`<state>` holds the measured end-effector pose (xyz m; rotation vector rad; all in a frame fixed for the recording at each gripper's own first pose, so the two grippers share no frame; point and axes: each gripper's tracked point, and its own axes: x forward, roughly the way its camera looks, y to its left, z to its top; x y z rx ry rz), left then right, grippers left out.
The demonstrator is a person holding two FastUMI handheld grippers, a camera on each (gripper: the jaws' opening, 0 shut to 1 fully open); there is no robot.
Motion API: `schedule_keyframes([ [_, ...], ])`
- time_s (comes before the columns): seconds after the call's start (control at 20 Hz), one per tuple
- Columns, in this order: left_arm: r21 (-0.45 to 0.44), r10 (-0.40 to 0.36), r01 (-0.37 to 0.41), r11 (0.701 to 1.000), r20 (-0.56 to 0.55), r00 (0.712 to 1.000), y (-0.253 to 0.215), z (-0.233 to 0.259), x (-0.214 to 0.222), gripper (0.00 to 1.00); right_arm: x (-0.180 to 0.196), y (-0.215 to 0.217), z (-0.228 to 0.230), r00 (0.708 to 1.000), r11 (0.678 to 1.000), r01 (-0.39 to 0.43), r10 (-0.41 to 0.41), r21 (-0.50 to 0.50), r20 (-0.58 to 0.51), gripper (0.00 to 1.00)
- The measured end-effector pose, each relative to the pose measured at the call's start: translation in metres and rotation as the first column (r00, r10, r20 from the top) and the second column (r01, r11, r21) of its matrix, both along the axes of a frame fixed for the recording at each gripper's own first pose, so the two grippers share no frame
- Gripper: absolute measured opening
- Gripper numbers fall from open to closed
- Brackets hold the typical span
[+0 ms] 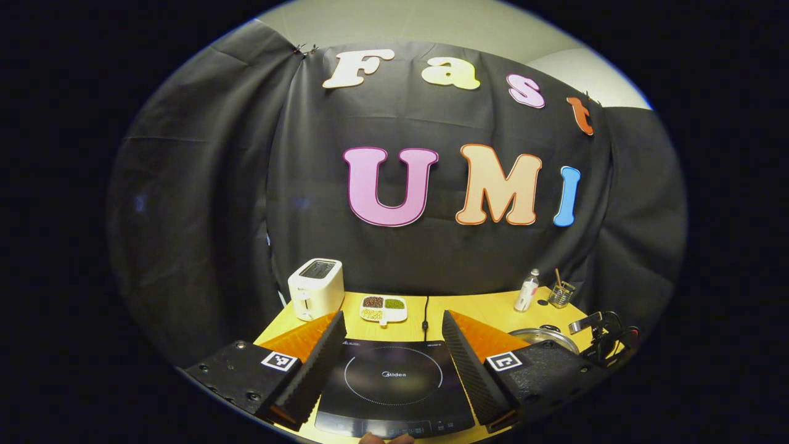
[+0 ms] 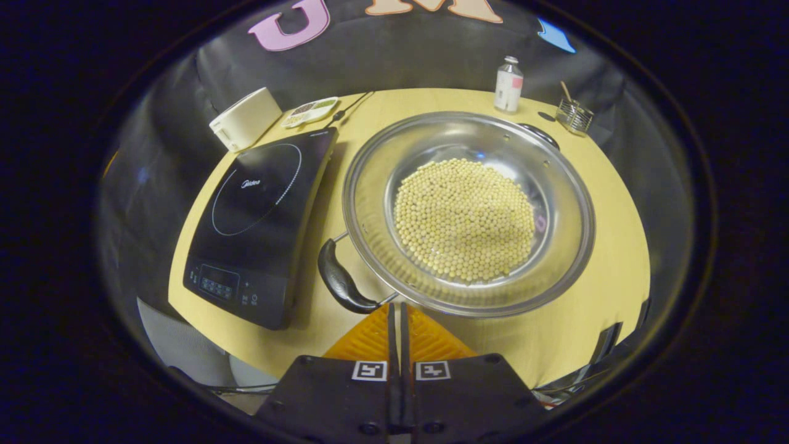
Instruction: First push the handle of the pot to place it horizontally, then grasp the pot with both hands and set it on the induction cooktop.
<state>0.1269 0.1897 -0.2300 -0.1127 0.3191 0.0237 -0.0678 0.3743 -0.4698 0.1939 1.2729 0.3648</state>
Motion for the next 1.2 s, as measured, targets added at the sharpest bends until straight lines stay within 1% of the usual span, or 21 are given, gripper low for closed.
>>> schedule_keyframes([
  [0.15,0.005,-0.003,0.003,1.0,0.001,1.0,0.002,-0.001,0.002,0.96,0.007,0.016,0.004,1.0,1.0,-0.011,0.01,0.018,0.008,0.03],
  [0.4,0.007,-0.002,0.002,1.0,-0.005,1.0,0.008,-0.003,0.004,0.96,0.026,0.043,0.008,1.0,0.999,-0.006,0.005,0.049,0.012,0.03],
  [0.45,0.008,0.0,0.0,1.0,-0.006,1.0,0.01,-0.004,0.003,0.96,0.03,0.047,0.009,1.0,0.998,-0.002,0.001,0.055,0.011,0.0],
  [0.5,0.009,0.002,-0.002,1.0,-0.007,1.0,0.012,-0.005,0.004,0.92,0.034,0.05,0.01,1.0,0.998,0.003,-0.003,0.061,0.009,0.0],
  [0.55,0.009,0.004,-0.004,1.0,-0.01,1.0,0.013,-0.006,0.004,0.96,0.036,0.054,0.01,1.0,0.998,0.006,-0.007,0.066,0.008,0.03],
  [0.6,0.01,0.007,-0.007,1.0,-0.013,1.0,0.015,-0.007,0.004,0.96,0.04,0.058,0.01,1.0,0.997,0.009,-0.009,0.072,0.008,0.03],
  [0.65,0.011,0.01,-0.009,1.0,-0.015,1.0,0.017,-0.009,0.004,0.96,0.043,0.061,0.01,1.0,0.997,0.011,-0.012,0.075,0.007,0.03],
  [0.7,0.012,0.012,-0.012,1.0,-0.017,1.0,0.019,-0.008,0.004,0.92,0.046,0.064,0.01,1.0,0.997,0.014,-0.015,0.079,0.005,0.03],
  [0.75,0.012,0.015,-0.015,1.0,-0.017,1.0,0.021,-0.008,0.002,0.96,0.048,0.066,0.011,1.0,0.996,0.018,-0.018,0.083,0.004,0.03],
  [1.1,0.021,0.025,-0.025,0.999,-0.029,0.999,0.027,-0.009,-0.001,0.96,0.065,0.078,0.011,0.997,0.991,0.069,-0.066,0.116,-0.03,0.03],
  [1.15,0.021,0.021,-0.02,1.0,-0.032,0.999,0.026,-0.01,-0.002,0.96,0.066,0.079,0.012,0.997,0.989,0.075,-0.072,0.123,-0.033,0.0],
  [1.2,0.021,0.015,-0.015,1.0,-0.036,0.999,0.024,-0.01,-0.002,0.96,0.067,0.078,0.013,0.996,0.989,0.08,-0.076,0.128,-0.037,0.03],
])
